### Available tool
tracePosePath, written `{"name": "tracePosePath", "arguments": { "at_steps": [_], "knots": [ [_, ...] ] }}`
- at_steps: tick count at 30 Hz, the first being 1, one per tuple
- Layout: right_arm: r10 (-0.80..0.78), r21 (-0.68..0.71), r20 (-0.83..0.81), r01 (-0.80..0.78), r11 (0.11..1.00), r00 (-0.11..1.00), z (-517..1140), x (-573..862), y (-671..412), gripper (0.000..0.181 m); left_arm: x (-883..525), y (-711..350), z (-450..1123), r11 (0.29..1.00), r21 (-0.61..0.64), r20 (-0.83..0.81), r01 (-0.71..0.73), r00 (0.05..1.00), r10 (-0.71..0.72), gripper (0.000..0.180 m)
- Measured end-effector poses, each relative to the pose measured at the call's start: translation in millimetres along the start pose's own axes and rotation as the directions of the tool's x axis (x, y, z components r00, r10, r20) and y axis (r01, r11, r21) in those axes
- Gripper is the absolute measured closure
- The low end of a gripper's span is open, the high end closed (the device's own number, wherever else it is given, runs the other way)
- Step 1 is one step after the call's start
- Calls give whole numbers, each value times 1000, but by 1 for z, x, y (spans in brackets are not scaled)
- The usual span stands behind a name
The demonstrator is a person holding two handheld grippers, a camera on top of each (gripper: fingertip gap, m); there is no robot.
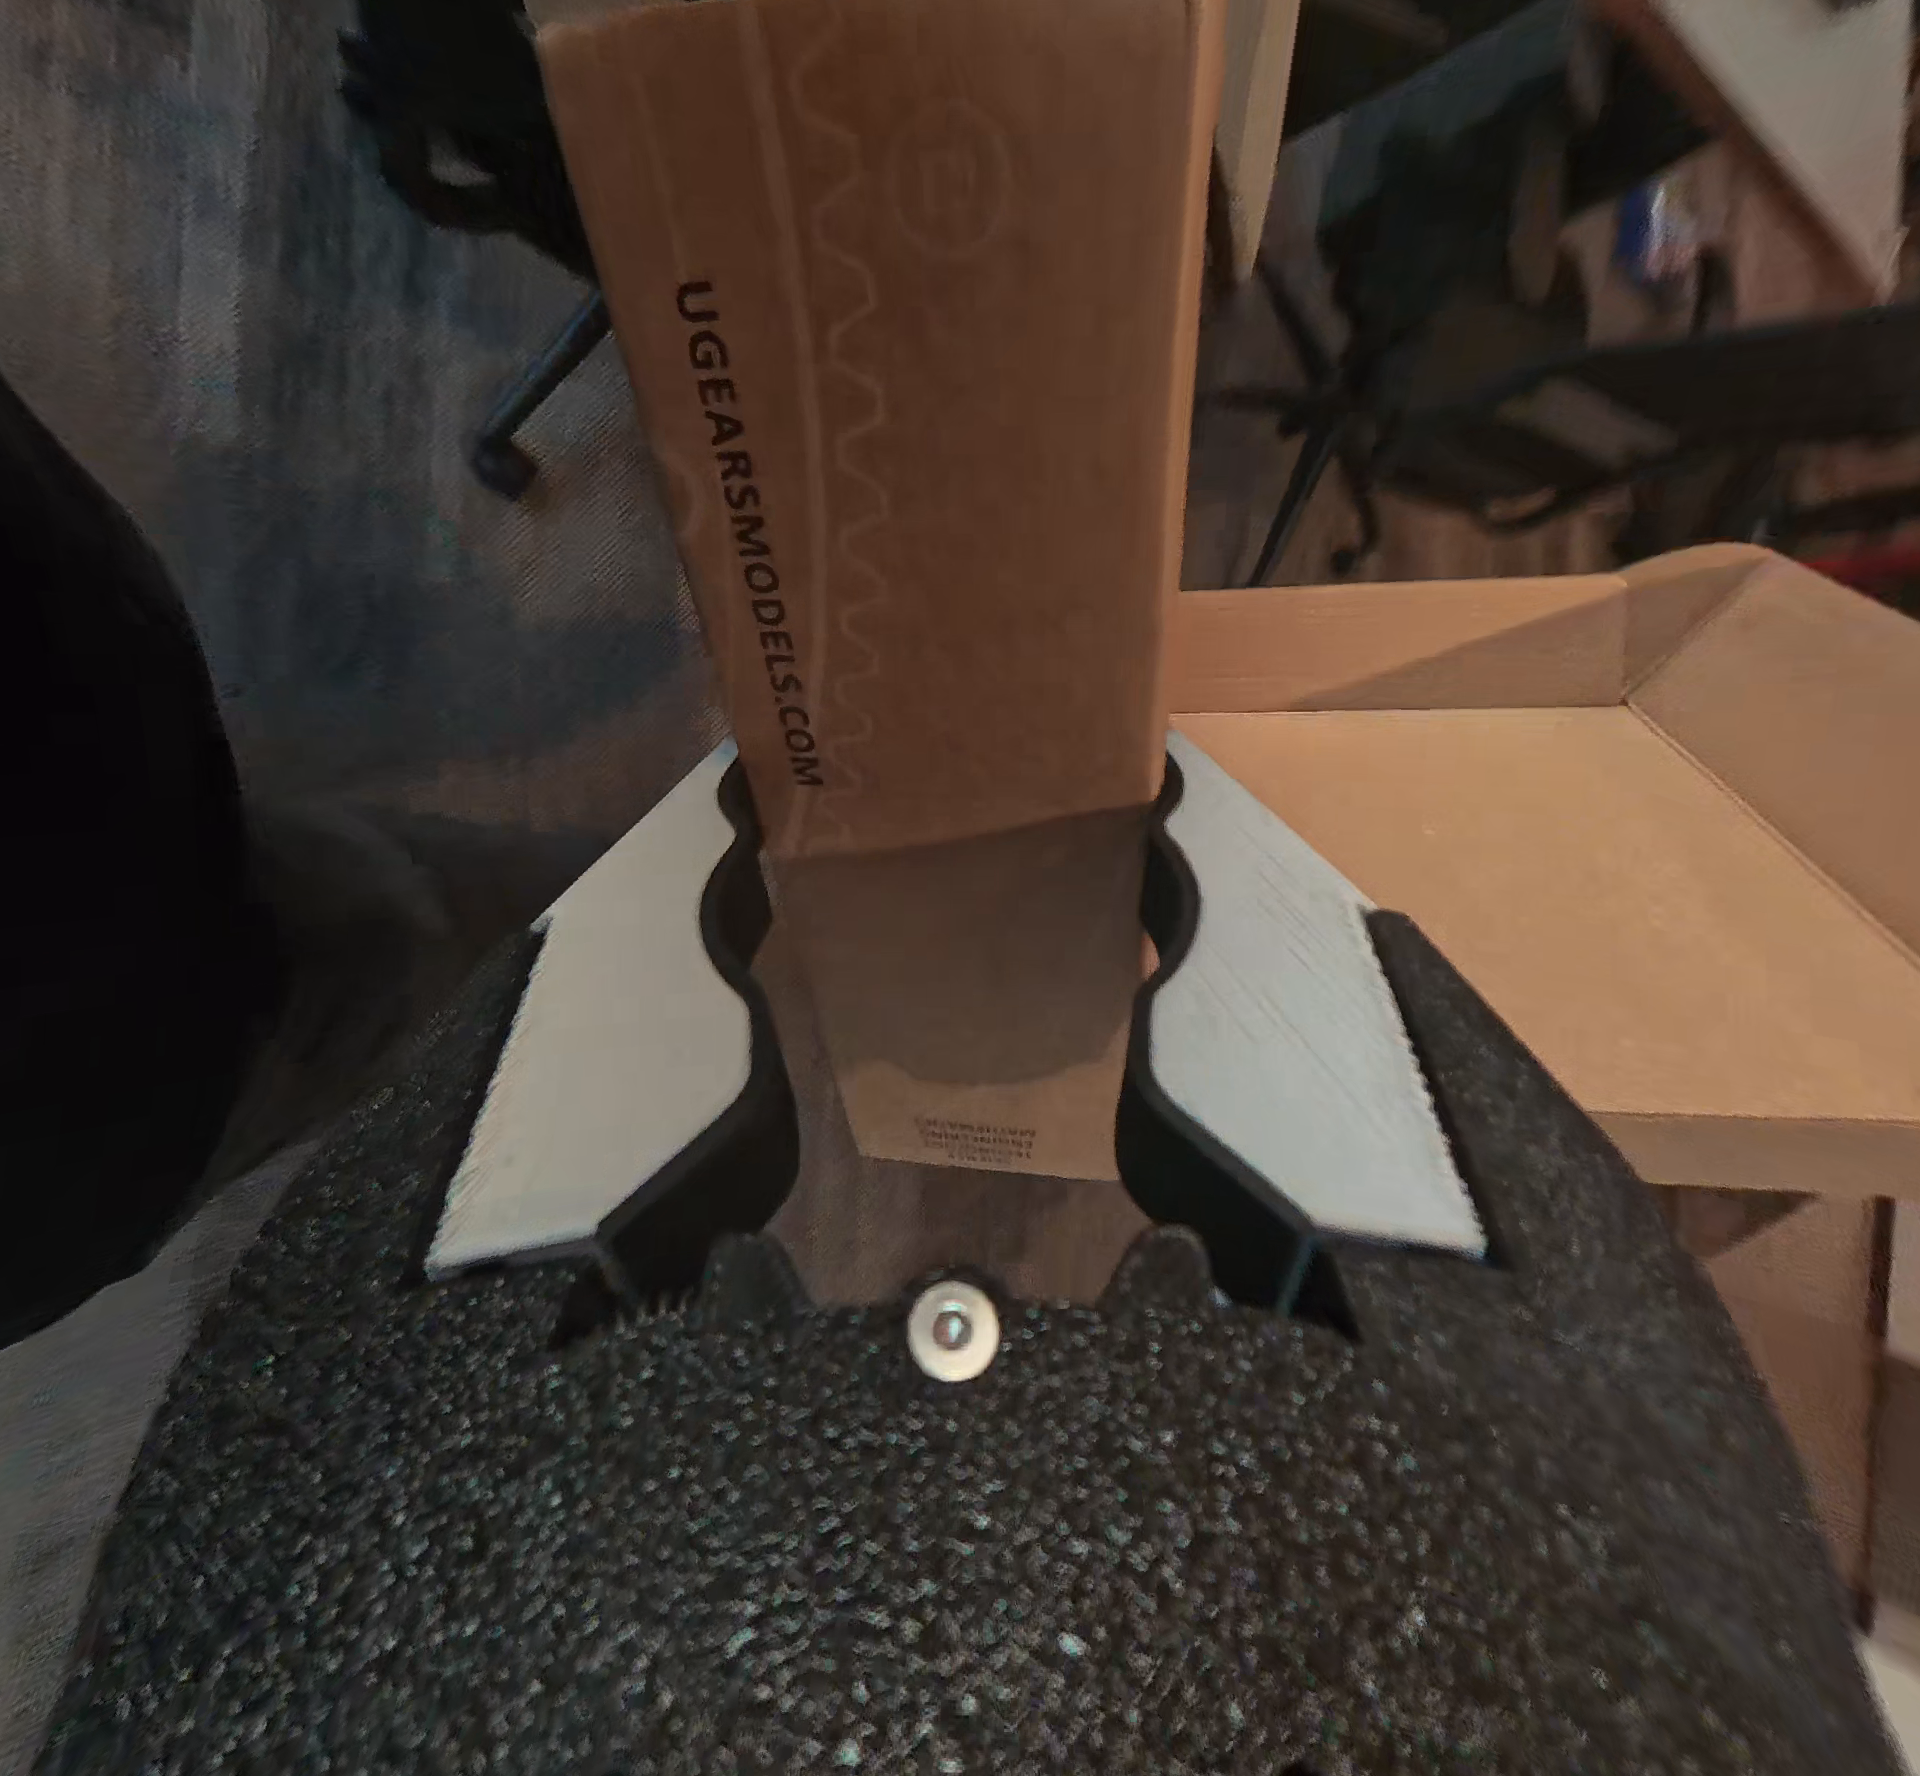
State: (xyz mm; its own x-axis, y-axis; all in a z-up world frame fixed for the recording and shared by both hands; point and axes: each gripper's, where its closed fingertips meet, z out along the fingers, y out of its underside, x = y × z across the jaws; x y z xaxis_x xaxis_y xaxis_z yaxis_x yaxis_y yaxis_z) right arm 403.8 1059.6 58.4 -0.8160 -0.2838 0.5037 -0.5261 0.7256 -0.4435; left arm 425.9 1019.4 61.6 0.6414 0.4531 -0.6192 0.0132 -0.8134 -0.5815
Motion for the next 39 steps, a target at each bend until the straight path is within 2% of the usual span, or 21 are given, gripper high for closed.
{"name": "tracePosePath", "arguments": {
  "at_steps": [3,7,11,17,23,26,29,33,35,37,39],
  "knots": [
    [-99,106,-28,102,989,995,49,88,-1,110,-79,34,30,993,-114,107,-9,994,21,101],
    [-144,198,-19,145,969,989,95,197,-5,110,-185,65,64,963,-270,169,-13,984,60,101],
    [-189,272,3,181,945,982,133,288,-22,109,-275,105,92,951,-303,202,67,979,-5,100],
    [-285,246,-37,285,926,958,237,401,-42,110,-382,195,136,933,-342,297,110,955,-3,100],
    [-397,124,-73,403,907,915,371,502,-83,110,-484,327,169,942,-308,416,133,909,8,101],
    [-444,45,21,442,896,896,432,542,-101,110,-525,394,185,938,-285,432,196,900,-57,100],
    [-486,35,90,485,874,869,479,577,-132,110,-562,444,184,937,-217,455,273,878,-150,100],
    [-556,79,76,551,831,827,533,615,-182,110,-607,515,169,891,-232,528,390,820,-221,100],
    [-592,94,90,585,805,801,564,631,-202,110,-619,547,151,843,-249,615,477,750,-243,105],
    [-645,107,72,637,764,761,596,651,-220,110,-619,569,131,795,-201,684,573,663,-305,126],
    [-691,105,29,686,720,722,630,676,-238,110,-611,588,115,725,-132,733,677,559,-388,125]
  ]
}}
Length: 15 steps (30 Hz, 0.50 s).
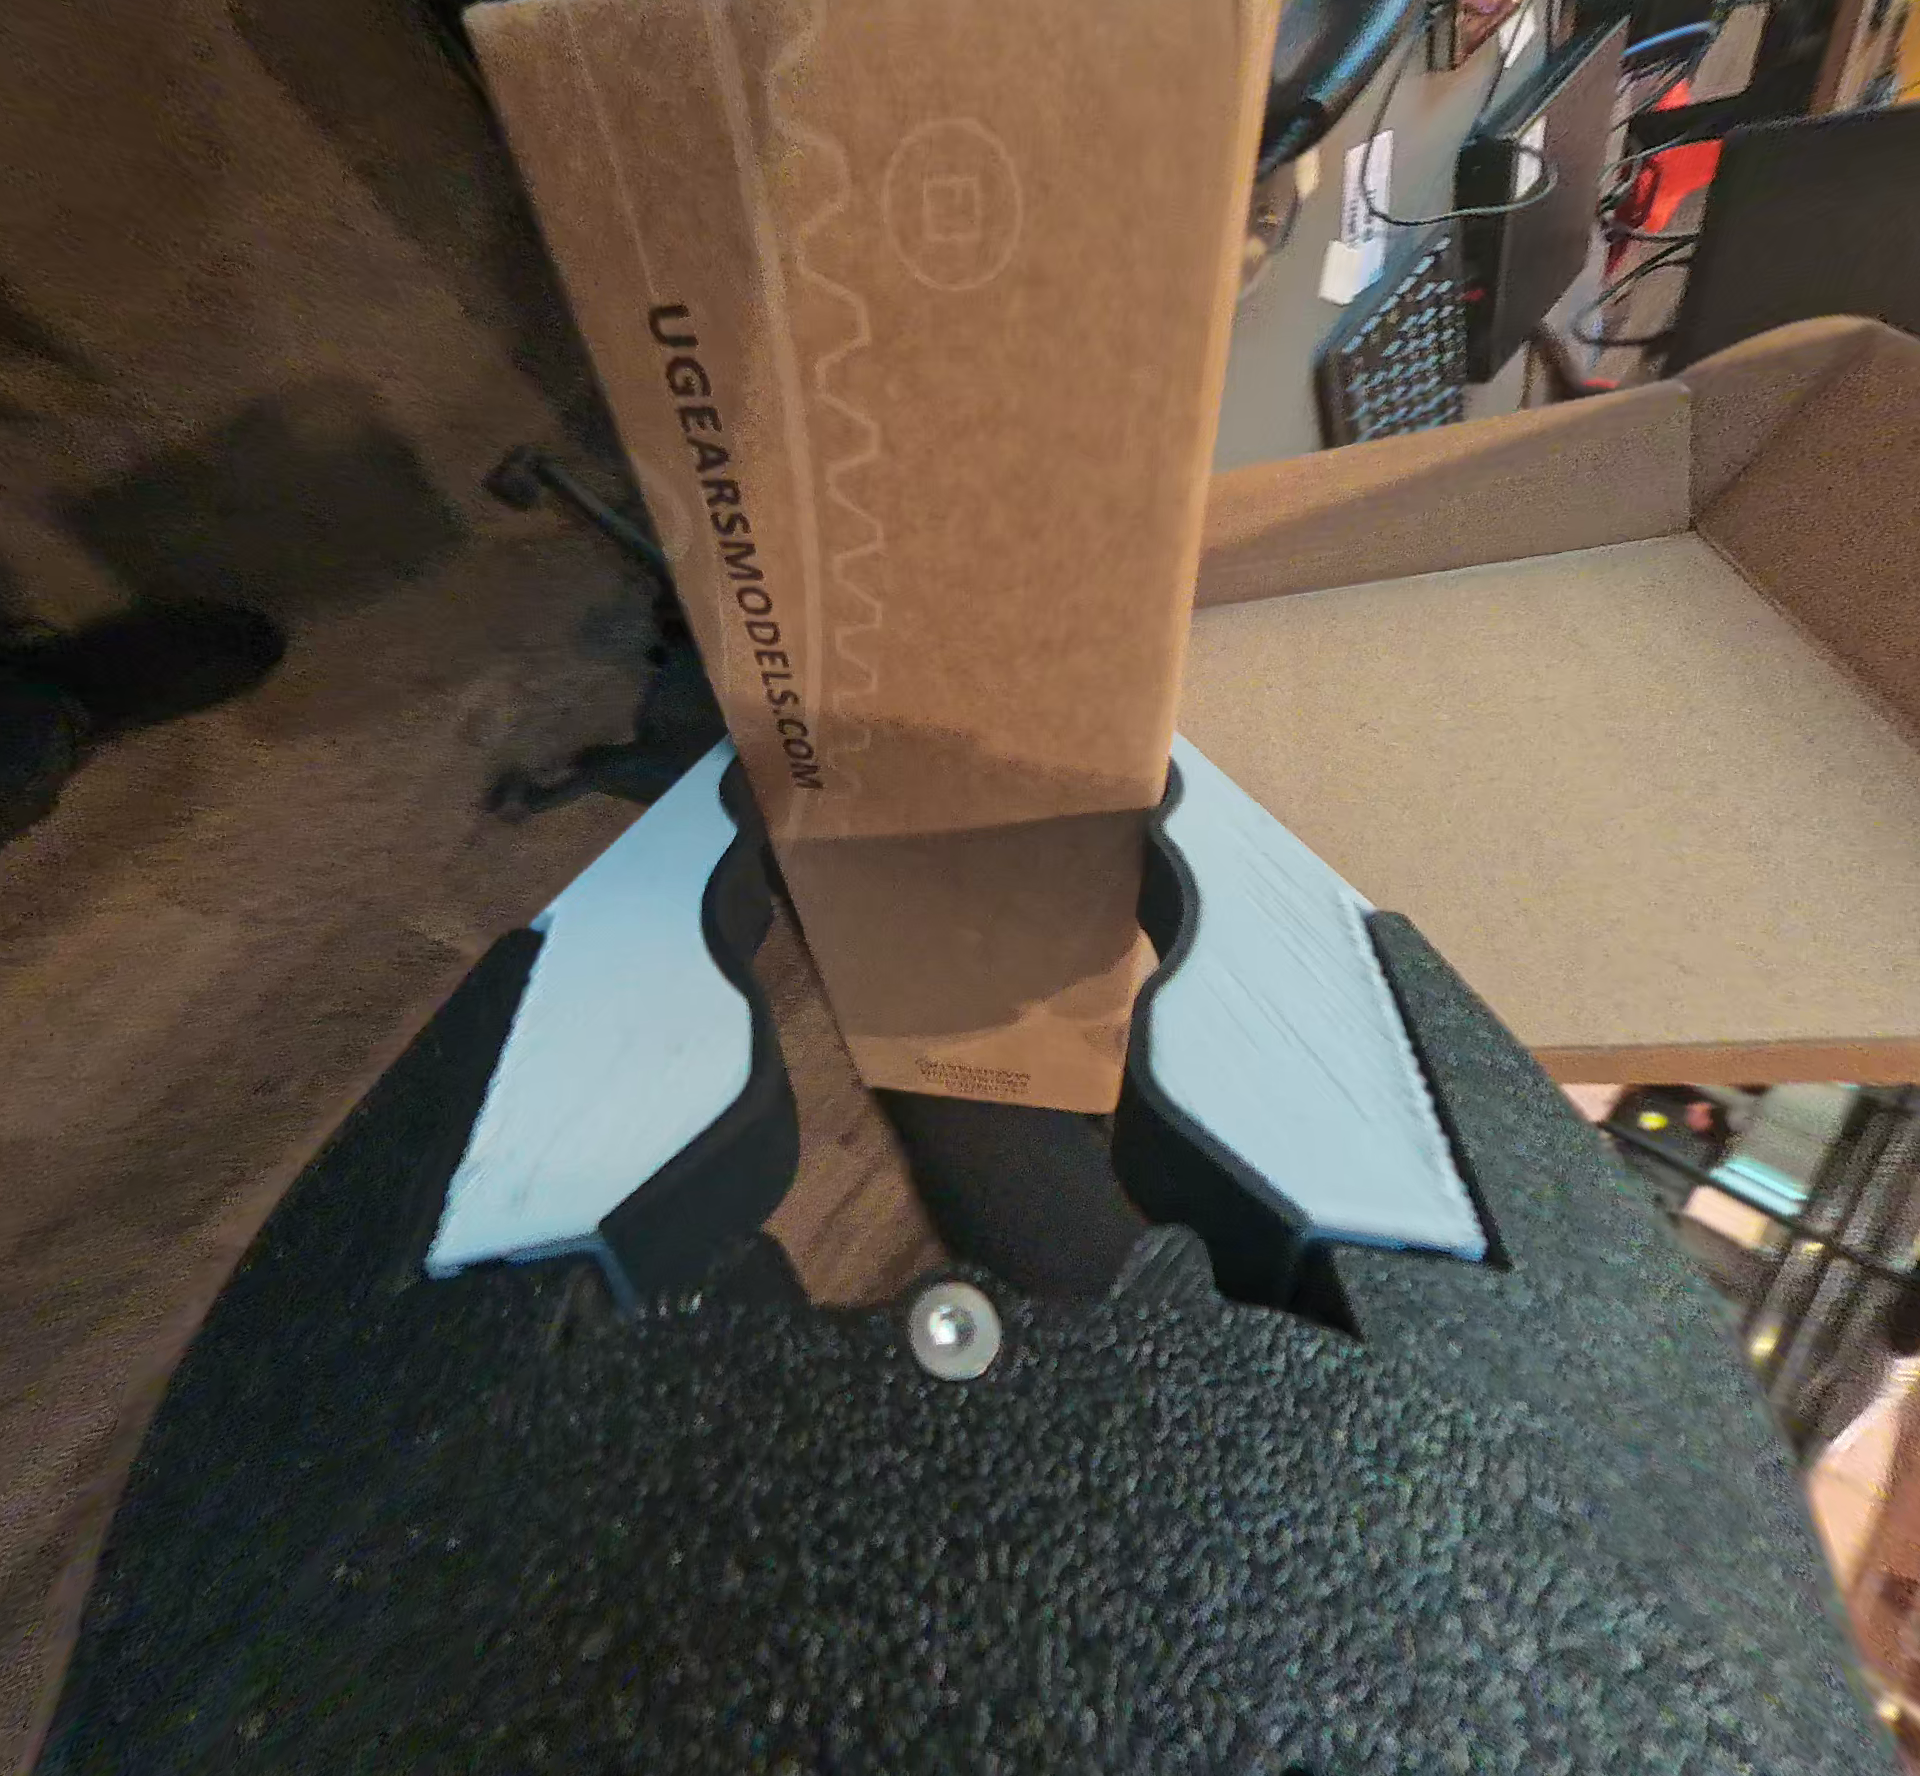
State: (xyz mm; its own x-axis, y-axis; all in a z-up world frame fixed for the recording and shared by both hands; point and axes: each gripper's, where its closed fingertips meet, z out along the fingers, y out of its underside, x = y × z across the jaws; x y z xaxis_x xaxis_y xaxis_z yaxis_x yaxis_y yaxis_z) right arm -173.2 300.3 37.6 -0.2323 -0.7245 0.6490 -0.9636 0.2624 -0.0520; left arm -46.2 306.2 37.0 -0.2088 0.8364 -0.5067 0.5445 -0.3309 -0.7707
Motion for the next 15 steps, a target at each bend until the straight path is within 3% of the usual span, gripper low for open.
{"name": "tracePosePath", "arguments": {
  "at_steps": [8,12,15],
  "knots": [
    [-215,114,-110,227,967,970,128,114,41,111,-26,67,20,948,-246,60,201,980,-192,126],
    [-338,218,-126,359,908,933,190,147,61,111,-60,68,67,924,-315,109,216,976,-191,125],
    [-364,298,-91,374,878,927,226,157,80,111,-82,51,132,900,-361,85,246,969,-231,121]
  ]
}}
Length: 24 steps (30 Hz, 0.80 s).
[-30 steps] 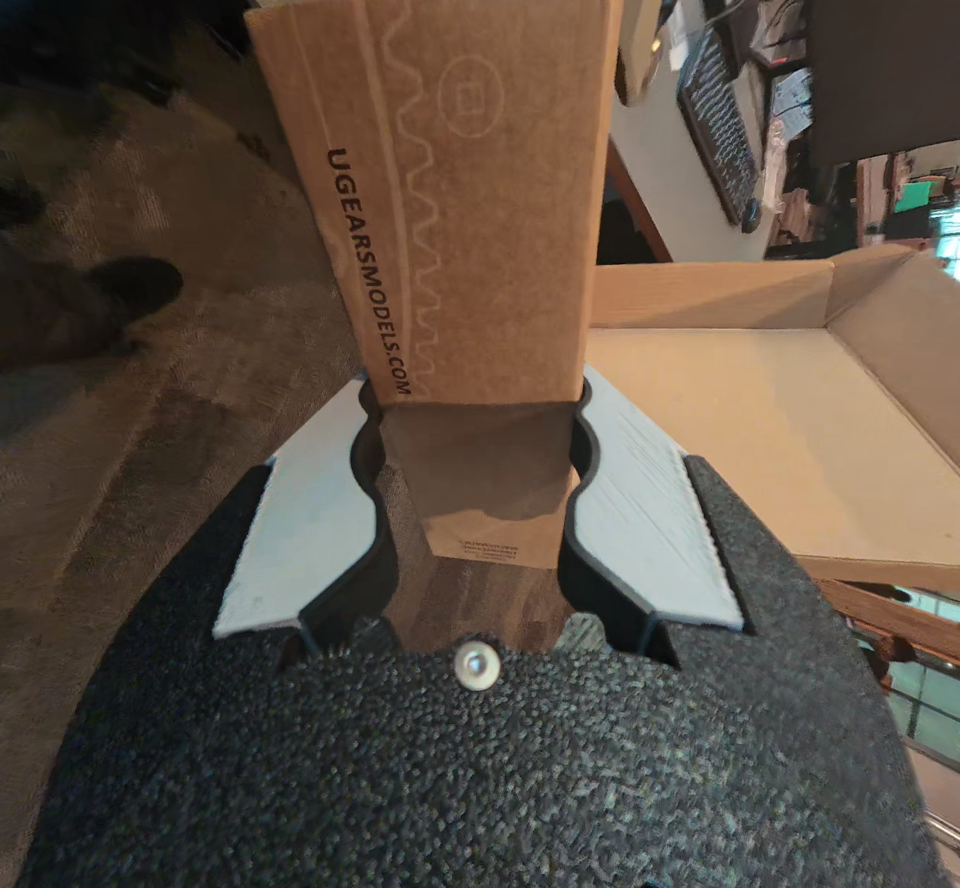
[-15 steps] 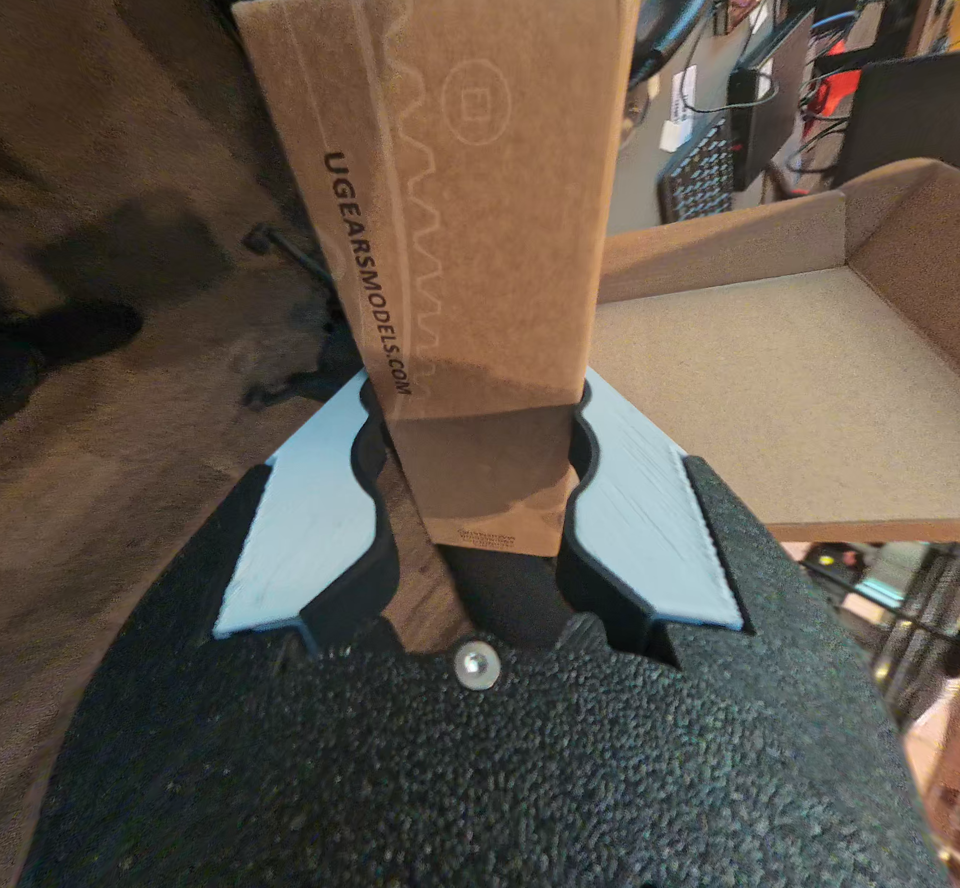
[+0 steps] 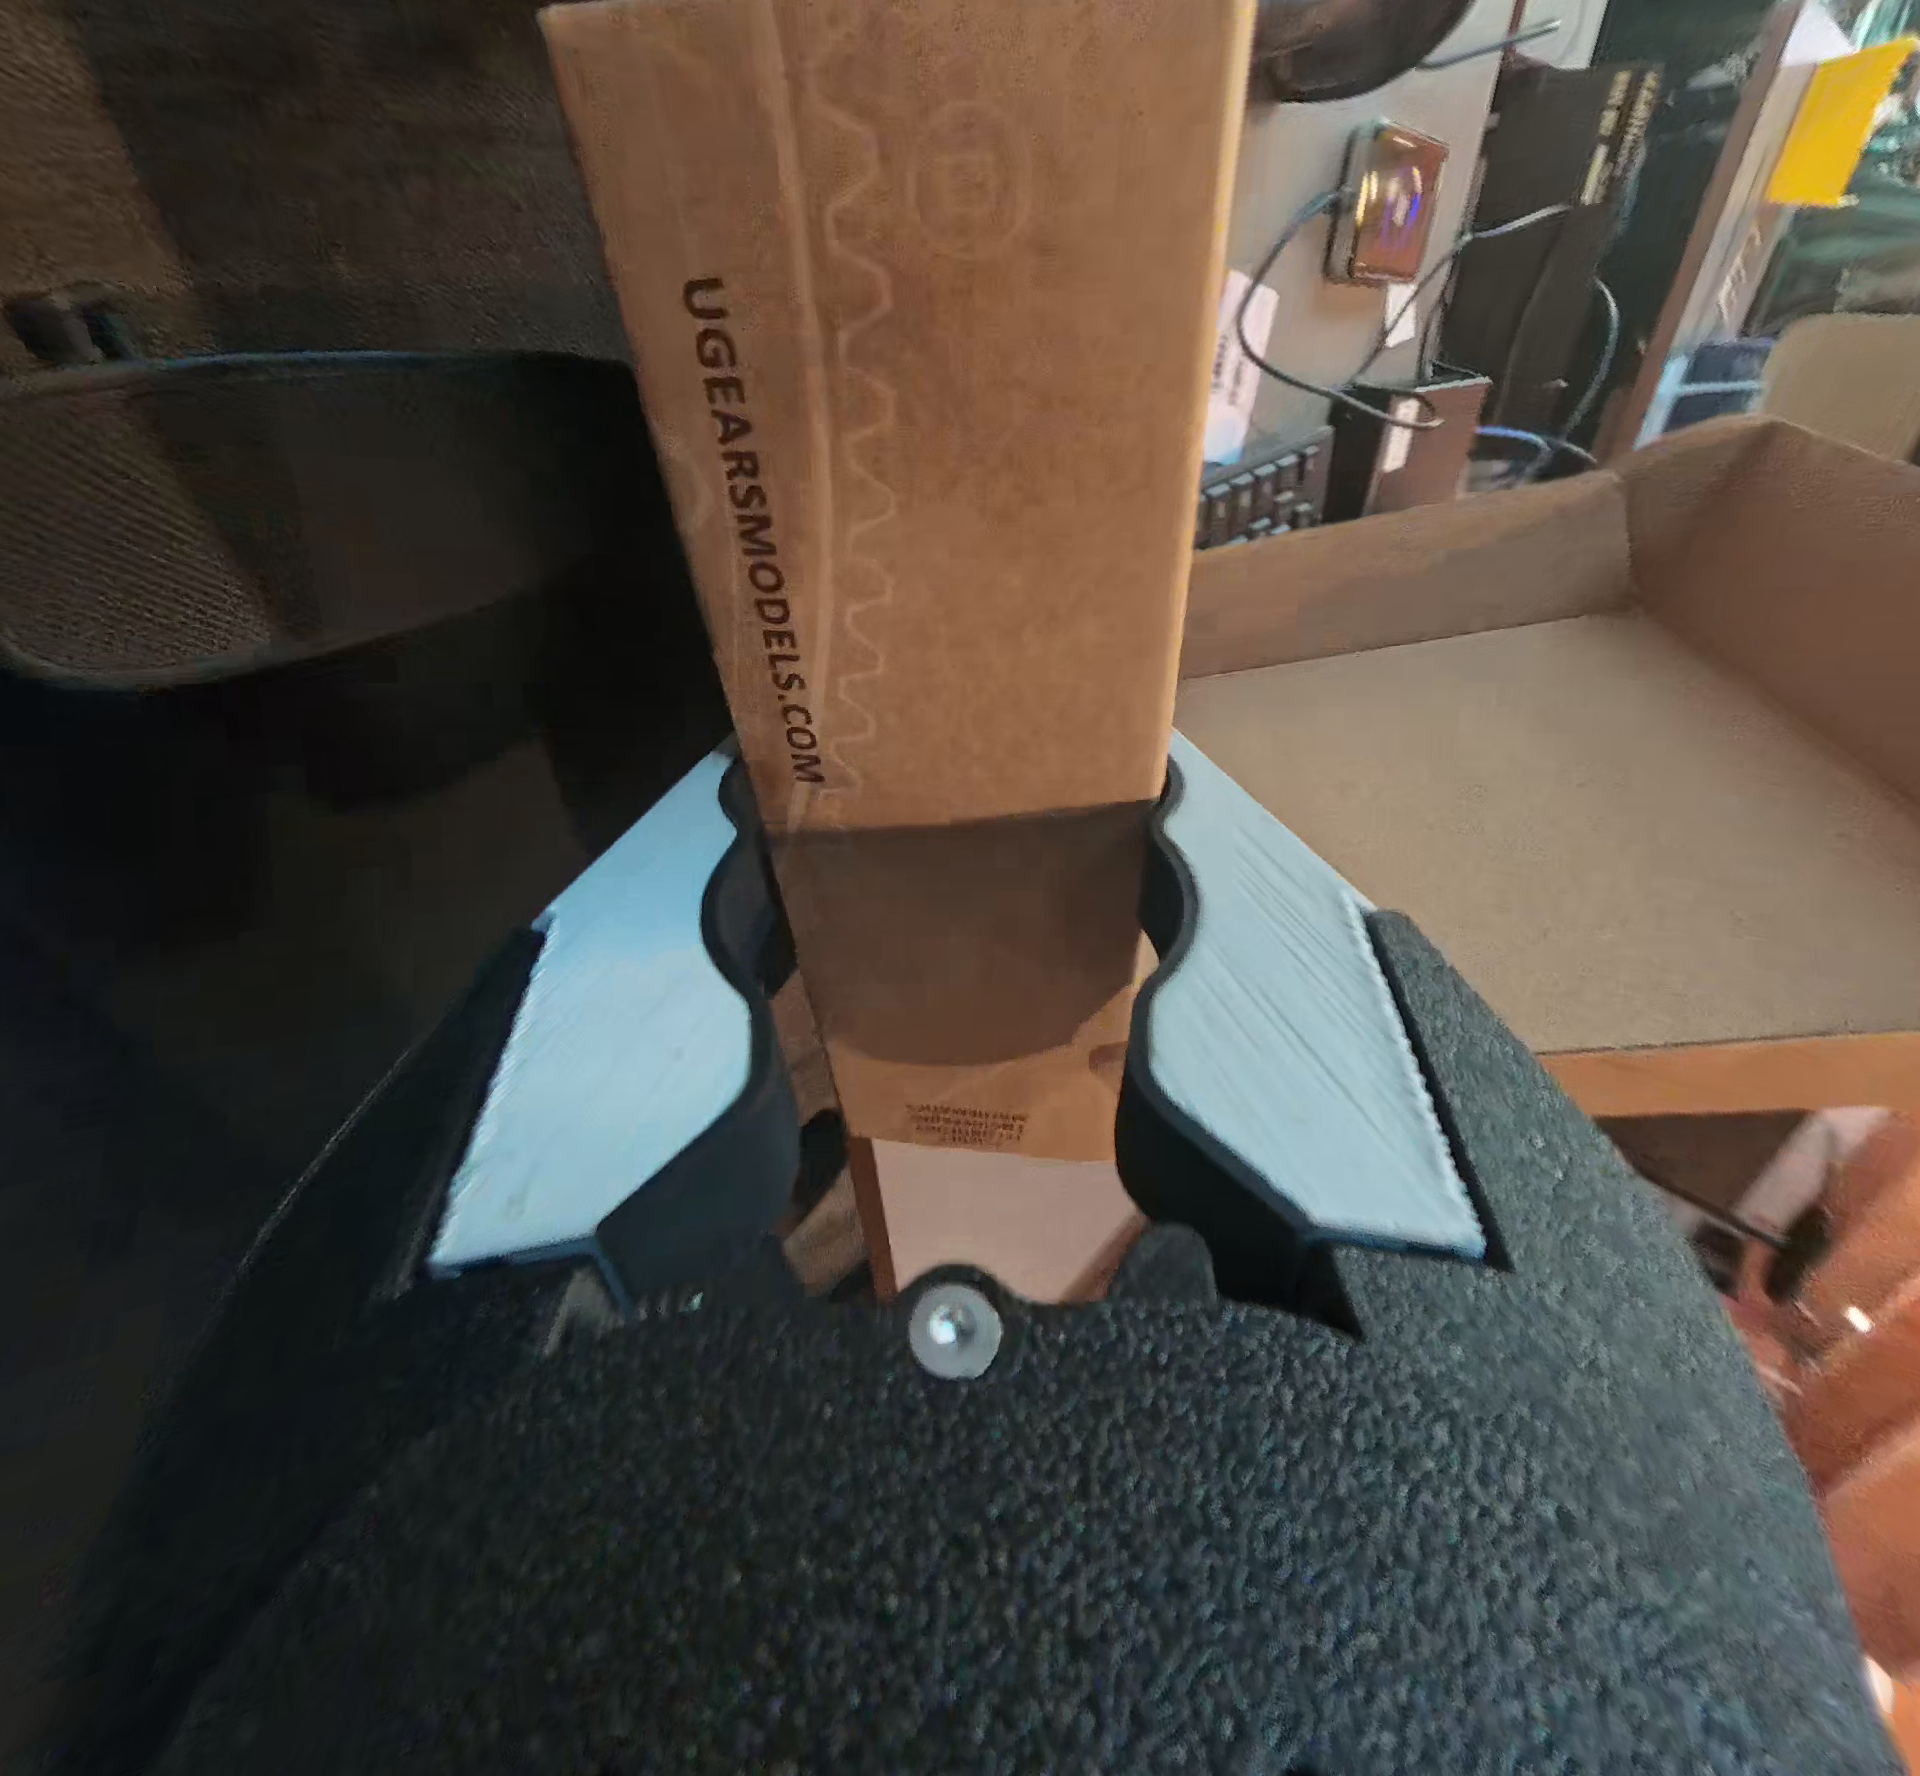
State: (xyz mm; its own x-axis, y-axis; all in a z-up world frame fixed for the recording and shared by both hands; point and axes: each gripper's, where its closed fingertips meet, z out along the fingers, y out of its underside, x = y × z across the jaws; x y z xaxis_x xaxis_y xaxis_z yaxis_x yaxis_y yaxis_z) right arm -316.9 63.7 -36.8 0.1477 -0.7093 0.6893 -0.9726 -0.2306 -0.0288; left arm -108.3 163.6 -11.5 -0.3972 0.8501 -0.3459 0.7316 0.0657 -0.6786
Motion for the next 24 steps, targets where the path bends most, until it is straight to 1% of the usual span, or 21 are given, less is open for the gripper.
{"name": "tracePosePath", "arguments": {
  "at_steps": [2,5,7,10,12,13,14,15,16,17,19,20,21,22,23,24],
  "knots": [
    [3,65,29,-5,998,1000,14,-7,15,111,-4,-34,41,1000,-8,-40,-22,999,22,122],
    [-43,134,-29,46,990,999,33,-8,39,111,-9,-67,105,996,-44,-110,-77,991,72,119],
    [-66,158,-62,75,985,996,43,-9,53,111,-10,-80,141,991,-85,-169,-104,982,89,107],
    [-122,183,-100,138,973,988,57,-11,67,109,-19,-94,186,964,-140,-208,-225,959,193,98],
    [-127,191,-69,138,972,990,67,-14,76,109,-21,-93,211,940,-161,-259,-302,931,255,103],
    [-109,197,-19,111,974,994,71,-20,80,115,-20,-89,224,928,-185,-292,-324,919,263,102],
    [-92,196,16,87,977,996,75,-21,84,113,-18,-83,236,915,-213,-329,-342,907,262,101],
    [-83,182,35,76,980,996,79,-22,91,113,-15,-78,246,901,-234,-360,-365,894,268,106],
    [-73,156,62,63,986,995,84,-22,100,116,-13,-72,254,882,-250,-389,-399,876,286,117],
    [-42,132,114,27,991,993,87,-25,109,127,-11,-66,262,860,-272,-414,-432,859,301,131],
    [97,80,159,-110,991,983,89,-21,125,122,-9,-53,273,815,-351,-447,-461,847,287,147],
    [181,56,183,-194,979,966,87,-20,132,122,-6,-54,277,816,-365,-456,-447,850,262,149],
    [284,32,210,-297,954,936,84,-20,137,122,-2,-58,280,833,-356,-469,-424,852,234,152],
    [394,8,250,-409,912,884,79,-21,140,123,1,-64,282,852,-337,-484,-401,850,209,154],
    [501,-18,299,-520,854,812,72,-24,141,128,4,-72,282,870,-312,-501,-382,844,191,153],
    [604,-54,320,-623,780,729,66,-25,143,132,5,-83,280,890,-278,-513,-361,839,181,147]
  ]
}}
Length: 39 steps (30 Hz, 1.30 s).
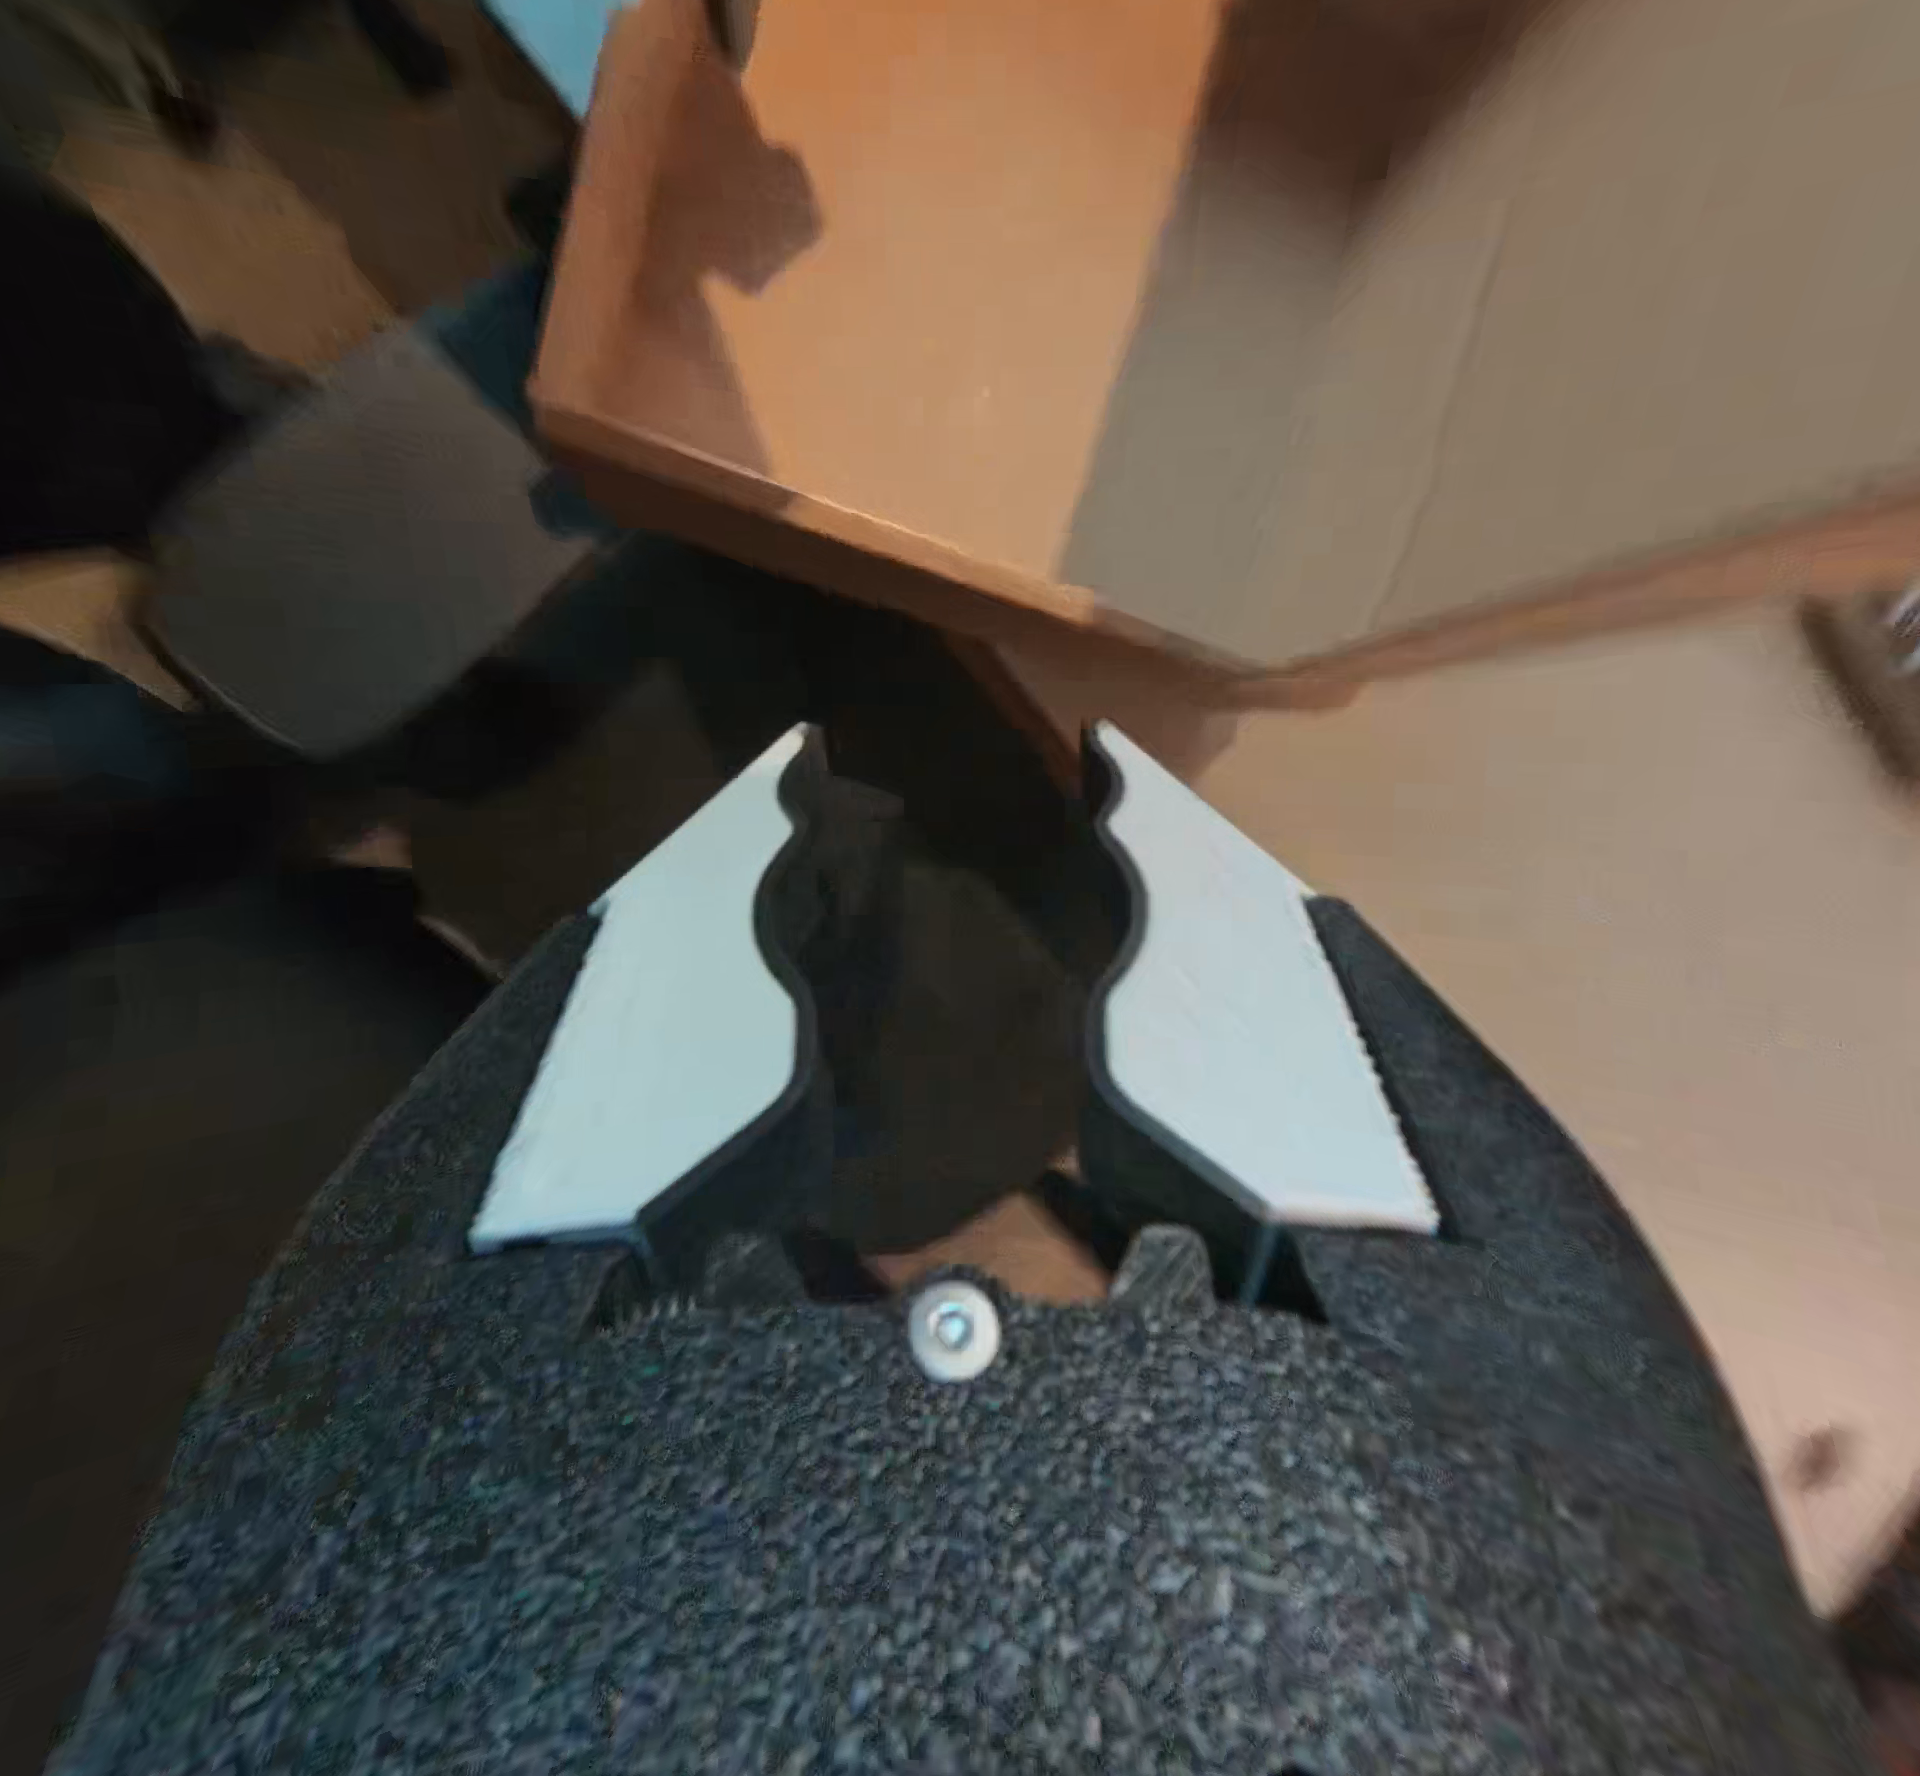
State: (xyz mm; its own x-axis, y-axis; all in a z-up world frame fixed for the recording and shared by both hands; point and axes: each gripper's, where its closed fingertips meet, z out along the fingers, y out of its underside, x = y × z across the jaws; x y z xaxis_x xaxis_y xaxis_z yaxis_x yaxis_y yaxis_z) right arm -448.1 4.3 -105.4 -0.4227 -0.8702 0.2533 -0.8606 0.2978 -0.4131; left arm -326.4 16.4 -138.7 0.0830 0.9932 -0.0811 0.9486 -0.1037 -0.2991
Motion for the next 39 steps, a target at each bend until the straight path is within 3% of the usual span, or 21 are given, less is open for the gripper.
{"name": "tracePosePath", "arguments": {
  "at_steps": [2,4,6,8,11,14,18,23,26,31,32,34,36,39],
  "knots": [
    [247,22,32,-248,968,968,-12,1,1,132,-6,-18,-15,996,94,-13,2,1000,-1,142],
    [468,49,79,-472,880,880,-20,2,-4,132,-23,-29,-27,987,162,-10,-12,1000,13,153],
    [659,49,76,-663,747,748,-21,8,-7,129,-40,-31,-25,984,175,-44,-43,998,51,179],
    [811,53,86,-815,577,579,-18,12,-13,121,-60,-30,-9,986,148,-80,-73,993,86,180],
    [954,51,103,-960,277,281,-3,13,-23,107,-71,-36,12,977,158,-121,-147,979,167,180],
    [993,54,54,-993,106,109,19,11,-23,105,-79,-41,29,947,169,-39,-272,959,282,180],
    [989,38,-129,-997,72,67,47,7,1,116,-93,-41,46,915,163,112,-369,928,354,180],
    [966,31,-253,-997,69,59,60,9,14,121,-107,-34,59,925,41,202,-377,910,362,180],
    [959,55,-282,-998,33,16,57,12,21,129,-108,-38,60,945,33,198,-325,929,313,180],
    [974,32,-216,-998,-58,-64,71,-1,27,129,-113,-40,61,972,8,256,-236,940,227,180],
    [981,40,-183,-997,-64,-71,74,-1,25,135,-113,-40,62,975,-3,267,-220,940,213,180],
    [988,46,-153,-999,-30,-36,74,3,19,159,-110,-39,61,979,-50,239,-196,950,202,180],
    [982,47,-188,-998,45,35,71,11,22,164,-92,-39,59,986,-55,73,-157,984,161,180],
    [975,9,-191,-993,116,112,72,15,26,166,-88,-39,59,998,-12,0,-69,998,69,164]
  ]
}}
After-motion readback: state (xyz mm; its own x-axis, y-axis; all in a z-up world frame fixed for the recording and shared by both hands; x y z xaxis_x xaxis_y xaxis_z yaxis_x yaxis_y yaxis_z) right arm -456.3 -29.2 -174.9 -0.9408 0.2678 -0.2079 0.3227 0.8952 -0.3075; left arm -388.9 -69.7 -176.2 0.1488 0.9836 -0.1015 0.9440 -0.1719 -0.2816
